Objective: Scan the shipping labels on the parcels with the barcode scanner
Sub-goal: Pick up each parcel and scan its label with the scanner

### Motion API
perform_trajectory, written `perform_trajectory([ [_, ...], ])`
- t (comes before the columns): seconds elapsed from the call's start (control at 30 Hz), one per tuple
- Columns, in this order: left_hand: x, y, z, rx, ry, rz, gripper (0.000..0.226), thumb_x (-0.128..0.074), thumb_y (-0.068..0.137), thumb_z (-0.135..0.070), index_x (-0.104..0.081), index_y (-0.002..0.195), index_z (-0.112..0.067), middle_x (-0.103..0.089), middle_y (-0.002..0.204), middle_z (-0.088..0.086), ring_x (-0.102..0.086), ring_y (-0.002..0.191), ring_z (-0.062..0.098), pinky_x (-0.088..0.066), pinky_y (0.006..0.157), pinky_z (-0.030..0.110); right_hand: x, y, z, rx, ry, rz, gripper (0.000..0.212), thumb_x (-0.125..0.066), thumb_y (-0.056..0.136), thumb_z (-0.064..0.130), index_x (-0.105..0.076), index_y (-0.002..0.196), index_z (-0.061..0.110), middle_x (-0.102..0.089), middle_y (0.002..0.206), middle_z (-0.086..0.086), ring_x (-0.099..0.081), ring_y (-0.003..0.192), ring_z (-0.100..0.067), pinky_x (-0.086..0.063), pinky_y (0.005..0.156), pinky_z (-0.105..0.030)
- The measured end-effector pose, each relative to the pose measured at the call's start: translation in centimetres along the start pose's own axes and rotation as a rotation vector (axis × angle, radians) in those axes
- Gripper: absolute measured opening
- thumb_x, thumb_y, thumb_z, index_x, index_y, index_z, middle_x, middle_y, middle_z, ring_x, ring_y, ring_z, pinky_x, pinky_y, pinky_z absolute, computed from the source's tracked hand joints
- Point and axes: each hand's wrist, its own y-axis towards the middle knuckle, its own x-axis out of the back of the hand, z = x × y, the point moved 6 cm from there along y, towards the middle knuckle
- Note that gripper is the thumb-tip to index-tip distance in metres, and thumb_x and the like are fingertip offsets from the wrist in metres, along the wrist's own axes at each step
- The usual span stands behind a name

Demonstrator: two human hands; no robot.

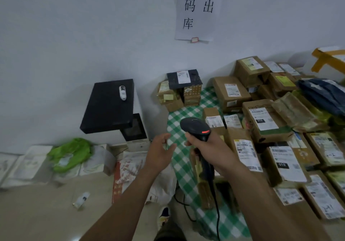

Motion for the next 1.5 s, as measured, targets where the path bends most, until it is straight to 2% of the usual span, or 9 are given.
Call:
perform_trajectory([
  [0.1, 2.2, 3.3, 0.3, -0.058, 0.024, 0.042, 0.023, -0.074, 0.094, -0.026, -0.062, 0.113, -0.030, -0.061, 0.107, -0.016, -0.061, 0.102, -0.011, -0.046, 0.090, 0.009, -2.1, 2.6, 1.0, 0.007, 0.048, -0.014, 0.009, -0.070, 0.100, 0.031, -0.068, 0.109, 0.031, -0.075, 0.086, 0.000, -0.063, 0.066, -0.014, -0.051, 0.067, -0.034],
  [0.2, 3.5, 8.5, 1.5, -0.075, 0.058, 0.059, 0.059, -0.068, 0.085, -0.059, -0.060, 0.135, -0.027, -0.062, 0.132, -0.006, -0.058, 0.123, 0.012, -0.050, 0.107, 0.043, -3.8, 6.4, 2.2, 0.004, 0.064, -0.042, 0.011, -0.070, 0.100, 0.028, -0.069, 0.110, 0.023, -0.073, 0.085, -0.002, -0.062, 0.062, -0.013, -0.050, 0.063, -0.034],
  [0.33, 5.2, 15.5, 0.4, -0.107, 0.083, 0.138, 0.059, -0.073, 0.093, -0.038, -0.051, 0.145, -0.019, -0.043, 0.136, -0.012, -0.039, 0.127, 0.008, -0.032, 0.112, 0.027, -5.2, 12.2, 4.1, -0.016, 0.093, -0.118, 0.011, -0.071, 0.099, 0.027, -0.069, 0.108, 0.021, -0.072, 0.089, -0.007, -0.062, 0.060, -0.013, -0.050, 0.060, -0.031],
  [0.47, 4.7, 23.7, 0.5, -0.138, 0.099, 0.198, 0.055, -0.063, 0.082, -0.064, -0.063, 0.129, -0.036, -0.065, 0.129, -0.009, -0.061, 0.117, 0.010, -0.052, 0.104, 0.038, -5.4, 17.2, 5.3, -0.040, 0.117, -0.208, 0.015, -0.071, 0.099, 0.025, -0.068, 0.112, 0.018, -0.072, 0.087, -0.006, -0.061, 0.060, -0.013, -0.050, 0.056, -0.028],
  [0.63, 3.1, 31.6, -1.1, -0.191, 0.117, 0.251, 0.032, -0.066, 0.091, -0.040, -0.070, 0.121, -0.030, -0.070, 0.122, -0.007, -0.066, 0.108, 0.011, -0.054, 0.089, 0.029, -4.8, 21.8, 5.3, -0.105, 0.105, -0.304, 0.018, -0.072, 0.098, 0.027, -0.069, 0.113, 0.019, -0.074, 0.088, -0.004, -0.063, 0.062, -0.013, -0.052, 0.057, -0.026],
  [0.93, -2.2, 41.7, -0.8, 0.077, -0.017, 0.262, 0.068, -0.066, 0.099, -0.026, -0.035, 0.158, -0.009, -0.049, 0.155, 0.010, -0.047, 0.141, 0.029, -0.038, 0.110, 0.033, -1.6, 27.7, 5.7, -0.110, 0.038, -0.408, 0.016, -0.073, 0.098, 0.027, -0.070, 0.111, 0.021, -0.076, 0.091, -0.007, -0.064, 0.061, -0.011, -0.052, 0.058, -0.026],
  [1.27, -2.1, 42.7, -2.1, 0.131, -0.254, 0.081, 0.039, -0.069, 0.094, 0.000, -0.064, 0.132, -0.006, -0.071, 0.122, 0.010, -0.067, 0.111, 0.025, -0.046, 0.070, 0.011, 1.8, 29.9, 5.2, -0.114, 0.119, -0.434, 0.018, -0.077, 0.094, 0.028, -0.071, 0.108, 0.017, -0.075, 0.090, -0.006, -0.065, 0.063, -0.015, -0.050, 0.058, -0.029],
  [1.37, 0.7, 39.1, -4.1, 0.034, -0.339, 0.014, 0.034, -0.069, 0.095, -0.004, -0.066, 0.127, -0.014, -0.071, 0.118, -0.003, -0.066, 0.110, 0.012, -0.045, 0.076, 0.001, 2.7, 29.7, 4.8, -0.112, 0.200, -0.485, 0.029, -0.080, 0.091, 0.033, -0.068, 0.117, 0.026, -0.076, 0.103, -0.002, -0.072, 0.071, -0.015, -0.053, 0.064, -0.032],
  [1.5, 3.2, 33.8, -5.4, 0.031, -0.516, 0.047, 0.033, -0.069, 0.098, -0.012, -0.063, 0.121, -0.034, -0.066, 0.119, -0.013, -0.064, 0.106, -0.003, -0.056, 0.082, 0.018, 4.1, 29.0, 4.8, -0.058, 0.292, -0.572, 0.046, -0.084, 0.079, 0.054, -0.067, 0.119, 0.039, -0.076, 0.113, 0.007, -0.074, 0.103, -0.019, -0.061, 0.087, -0.042],
])
